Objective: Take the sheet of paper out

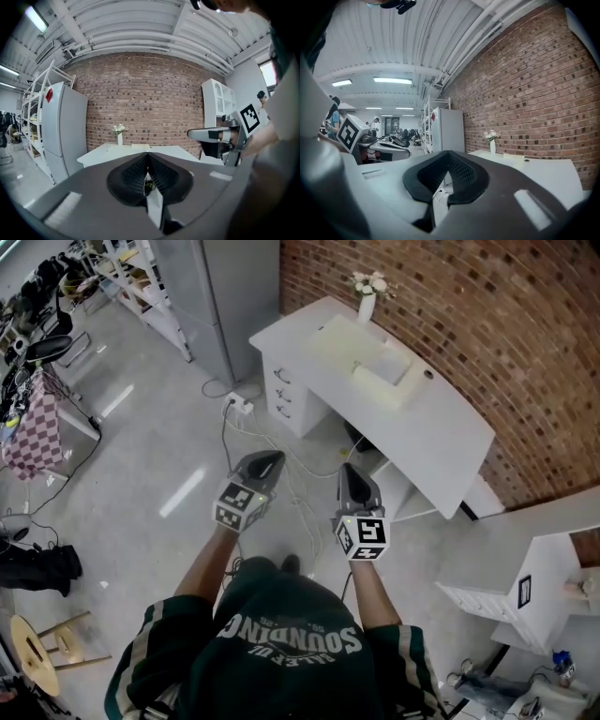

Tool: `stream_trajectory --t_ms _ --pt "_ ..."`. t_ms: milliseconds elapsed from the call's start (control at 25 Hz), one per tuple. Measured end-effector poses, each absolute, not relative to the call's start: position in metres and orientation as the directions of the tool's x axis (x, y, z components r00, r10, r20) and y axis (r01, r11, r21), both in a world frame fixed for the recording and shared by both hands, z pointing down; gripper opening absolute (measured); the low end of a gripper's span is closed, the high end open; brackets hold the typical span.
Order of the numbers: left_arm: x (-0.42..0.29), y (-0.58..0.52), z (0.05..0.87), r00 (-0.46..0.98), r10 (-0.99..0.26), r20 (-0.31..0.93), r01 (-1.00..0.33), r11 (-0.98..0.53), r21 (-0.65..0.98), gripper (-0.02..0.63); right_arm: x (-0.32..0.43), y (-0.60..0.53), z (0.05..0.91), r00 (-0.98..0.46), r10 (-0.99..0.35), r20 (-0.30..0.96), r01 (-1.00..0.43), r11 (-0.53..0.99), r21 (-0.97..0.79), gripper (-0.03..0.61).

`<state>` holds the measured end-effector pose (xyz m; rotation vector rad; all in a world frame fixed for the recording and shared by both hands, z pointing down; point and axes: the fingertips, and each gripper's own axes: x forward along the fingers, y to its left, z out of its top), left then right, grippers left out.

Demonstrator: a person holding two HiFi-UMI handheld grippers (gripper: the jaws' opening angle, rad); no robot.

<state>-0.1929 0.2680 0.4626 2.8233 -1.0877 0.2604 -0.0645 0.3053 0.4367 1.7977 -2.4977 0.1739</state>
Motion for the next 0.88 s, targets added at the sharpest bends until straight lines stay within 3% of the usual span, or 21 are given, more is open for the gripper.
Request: stream_trajectory --t_ms 880 --pt "-0.149 0.122 0.477 0.776 -0.595 0.210 -0.618 -0.784 0.060 0.011 -0.025 0.167 0.452 -0.256 -0.956 0.141 -0.967 0.250 -0.060 -0.002"
